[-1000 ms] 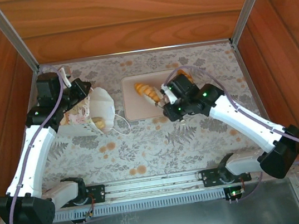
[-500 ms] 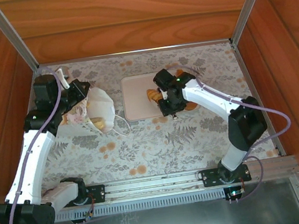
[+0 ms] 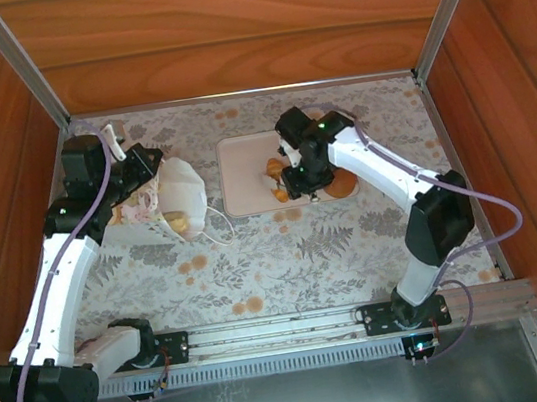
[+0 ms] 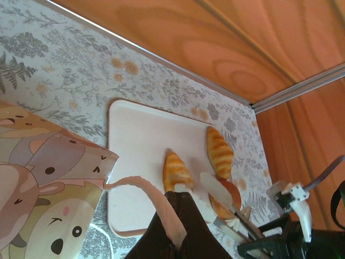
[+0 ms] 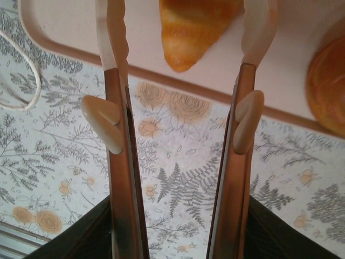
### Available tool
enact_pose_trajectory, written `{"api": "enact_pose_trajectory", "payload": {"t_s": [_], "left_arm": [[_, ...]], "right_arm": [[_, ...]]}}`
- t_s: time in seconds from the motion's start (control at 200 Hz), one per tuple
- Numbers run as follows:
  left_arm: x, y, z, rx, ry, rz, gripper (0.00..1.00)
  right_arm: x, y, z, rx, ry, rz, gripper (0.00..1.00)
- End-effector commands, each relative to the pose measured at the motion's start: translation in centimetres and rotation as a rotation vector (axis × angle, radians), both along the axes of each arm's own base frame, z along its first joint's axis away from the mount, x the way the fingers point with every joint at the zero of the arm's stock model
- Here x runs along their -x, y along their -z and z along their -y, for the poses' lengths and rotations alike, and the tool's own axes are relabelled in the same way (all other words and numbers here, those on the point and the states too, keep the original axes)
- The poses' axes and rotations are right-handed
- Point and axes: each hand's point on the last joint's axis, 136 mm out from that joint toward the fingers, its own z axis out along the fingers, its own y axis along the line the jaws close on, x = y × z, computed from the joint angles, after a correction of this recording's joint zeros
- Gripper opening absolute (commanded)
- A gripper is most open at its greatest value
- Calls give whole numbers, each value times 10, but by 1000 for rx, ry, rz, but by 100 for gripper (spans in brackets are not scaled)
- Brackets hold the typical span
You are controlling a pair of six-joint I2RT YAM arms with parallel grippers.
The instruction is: Take the fake bread out of the paper bag
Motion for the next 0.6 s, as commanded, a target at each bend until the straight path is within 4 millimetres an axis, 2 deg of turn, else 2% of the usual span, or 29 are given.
{"api": "enact_pose_trajectory", "payload": {"t_s": [0.0,0.24,0.355,0.46,0.595], "left_arm": [[4,-11,2,5,19,53,0],[4,-12,2,3,15,55,0],[2,-12,4,8,21,50,0],[2,-12,4,10,22,49,0],[3,-13,3,12,19,50,0]], "right_arm": [[0,7,10,83,-35,-57,54],[-6,10,-4,45,-45,-78,53],[-8,17,2,85,-44,-81,51],[-12,15,11,136,-35,-59,46],[-21,13,20,172,-34,-21,44]]}}
